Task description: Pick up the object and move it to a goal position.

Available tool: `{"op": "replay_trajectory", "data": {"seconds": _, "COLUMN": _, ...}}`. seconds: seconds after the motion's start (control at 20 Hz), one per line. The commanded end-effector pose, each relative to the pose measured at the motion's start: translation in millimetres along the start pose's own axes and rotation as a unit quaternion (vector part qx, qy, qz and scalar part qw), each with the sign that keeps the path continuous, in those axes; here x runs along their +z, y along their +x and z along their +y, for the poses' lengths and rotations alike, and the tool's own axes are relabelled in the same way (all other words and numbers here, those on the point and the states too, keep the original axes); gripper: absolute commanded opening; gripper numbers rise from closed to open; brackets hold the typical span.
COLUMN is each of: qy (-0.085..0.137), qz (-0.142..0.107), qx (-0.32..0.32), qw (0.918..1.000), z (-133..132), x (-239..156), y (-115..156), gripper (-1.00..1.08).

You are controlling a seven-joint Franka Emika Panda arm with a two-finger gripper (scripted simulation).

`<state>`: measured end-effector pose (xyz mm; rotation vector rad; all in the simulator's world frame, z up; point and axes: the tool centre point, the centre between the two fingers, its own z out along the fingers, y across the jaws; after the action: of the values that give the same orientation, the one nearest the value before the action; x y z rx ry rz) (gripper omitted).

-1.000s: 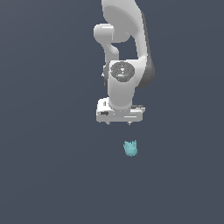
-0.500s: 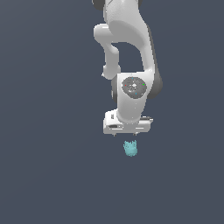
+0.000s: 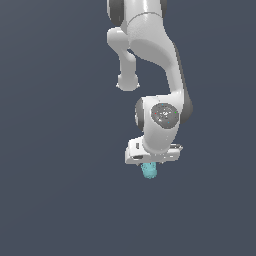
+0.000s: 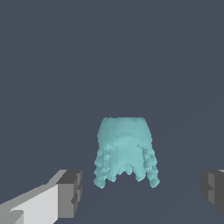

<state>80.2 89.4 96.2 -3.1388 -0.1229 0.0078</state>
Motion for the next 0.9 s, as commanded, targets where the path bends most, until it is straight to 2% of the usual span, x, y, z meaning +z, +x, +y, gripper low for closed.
{"op": "replay_trajectory", "data": {"seconds": 0.0, "qy": 0.000, "qz": 0.002, "qx": -0.002, "qw": 1.0000, "z": -3, "x": 4, "y": 5, "gripper": 1.00}}
{"op": "replay_trajectory", "data": {"seconds": 0.45, "qy": 0.000, "qz": 0.002, "qx": -0.003, "qw": 1.0000, "z": -6, "x": 10, "y": 7, "gripper": 1.00}}
{"op": "replay_trajectory", "data": {"seconds": 0.85, "qy": 0.000, "qz": 0.002, "qx": -0.003, "qw": 1.0000, "z": -6, "x": 49, "y": 6, "gripper": 1.00}}
